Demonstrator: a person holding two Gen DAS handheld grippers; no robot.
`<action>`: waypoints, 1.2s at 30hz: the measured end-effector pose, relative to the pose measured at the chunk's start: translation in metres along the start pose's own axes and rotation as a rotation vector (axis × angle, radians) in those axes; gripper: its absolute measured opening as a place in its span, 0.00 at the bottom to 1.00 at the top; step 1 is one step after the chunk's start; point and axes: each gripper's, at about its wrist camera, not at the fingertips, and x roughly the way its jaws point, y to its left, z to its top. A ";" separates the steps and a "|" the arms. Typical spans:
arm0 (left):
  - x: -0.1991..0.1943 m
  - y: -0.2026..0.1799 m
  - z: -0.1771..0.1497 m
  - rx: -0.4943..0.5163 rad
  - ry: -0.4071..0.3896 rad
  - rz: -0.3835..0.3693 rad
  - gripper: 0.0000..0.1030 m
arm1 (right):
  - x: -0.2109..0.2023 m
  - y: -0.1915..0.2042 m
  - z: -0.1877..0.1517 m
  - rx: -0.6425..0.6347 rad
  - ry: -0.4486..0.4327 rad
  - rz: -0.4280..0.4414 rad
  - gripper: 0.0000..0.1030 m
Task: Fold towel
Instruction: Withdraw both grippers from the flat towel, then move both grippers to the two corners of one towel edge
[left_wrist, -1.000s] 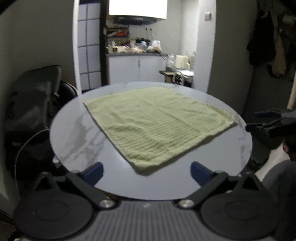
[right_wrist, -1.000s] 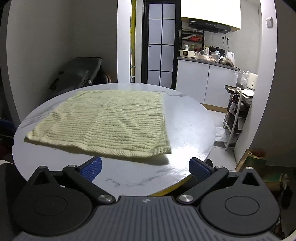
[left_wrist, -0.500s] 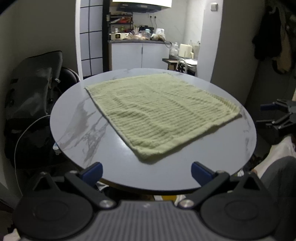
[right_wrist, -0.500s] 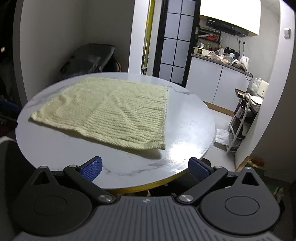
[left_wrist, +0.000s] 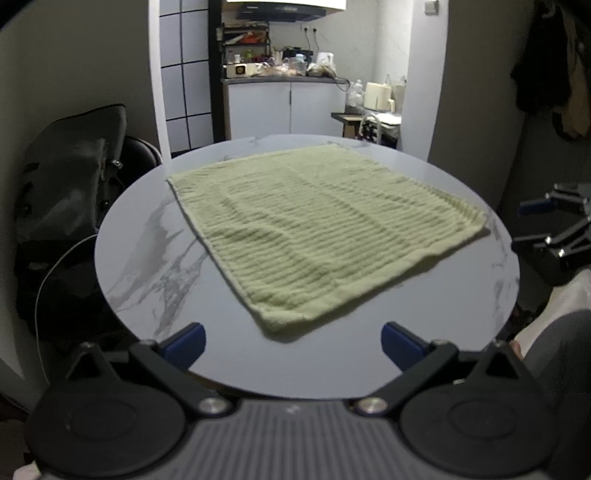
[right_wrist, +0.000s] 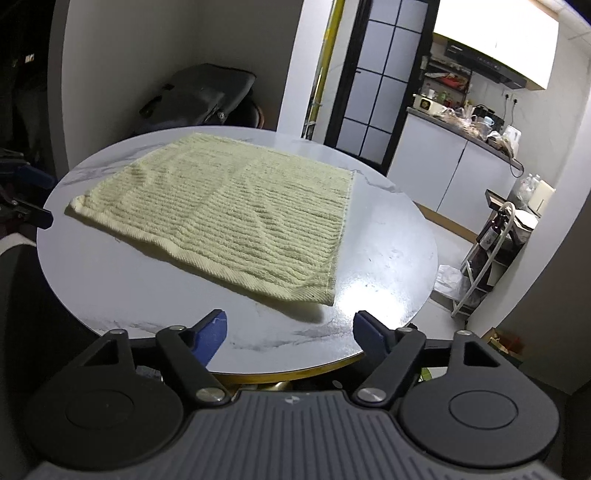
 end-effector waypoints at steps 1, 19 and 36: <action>0.001 0.000 0.001 0.006 0.008 0.002 0.91 | 0.001 0.000 0.001 -0.009 0.001 0.004 0.73; 0.013 0.016 0.011 0.149 0.061 -0.100 0.83 | 0.027 -0.006 0.023 -0.239 0.018 0.089 0.63; 0.027 0.032 0.042 0.449 0.155 -0.245 0.83 | 0.043 -0.011 0.042 -0.448 0.073 0.200 0.54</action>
